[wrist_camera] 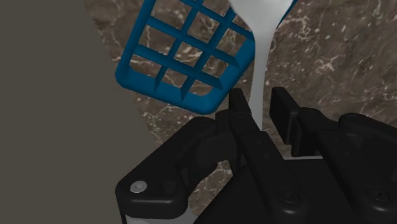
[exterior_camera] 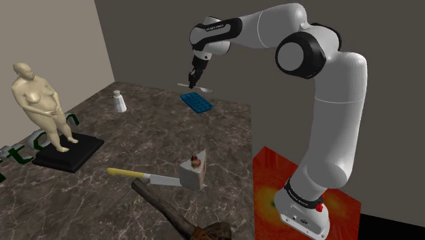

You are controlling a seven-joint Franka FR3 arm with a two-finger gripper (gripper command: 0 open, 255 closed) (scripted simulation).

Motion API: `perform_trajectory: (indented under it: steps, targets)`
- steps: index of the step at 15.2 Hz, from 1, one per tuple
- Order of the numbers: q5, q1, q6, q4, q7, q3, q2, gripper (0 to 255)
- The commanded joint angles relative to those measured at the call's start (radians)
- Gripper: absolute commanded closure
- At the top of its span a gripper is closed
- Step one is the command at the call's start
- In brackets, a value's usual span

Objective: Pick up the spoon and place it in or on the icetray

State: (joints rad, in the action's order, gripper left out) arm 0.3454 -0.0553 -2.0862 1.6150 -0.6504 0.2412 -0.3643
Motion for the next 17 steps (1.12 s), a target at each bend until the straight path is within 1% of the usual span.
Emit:
perform_trajectory:
  steps: [1, 12, 17]
  targets:
    - [0.006, 0.001, -0.021, 0.009, -0.007, -0.002, -0.012, 255]
    - [0.041, 0.005, -0.136, 0.079, -0.049, -0.016, -0.064, 255]
    - [0.041, 0.005, -0.136, 0.079, -0.049, -0.016, -0.064, 255]
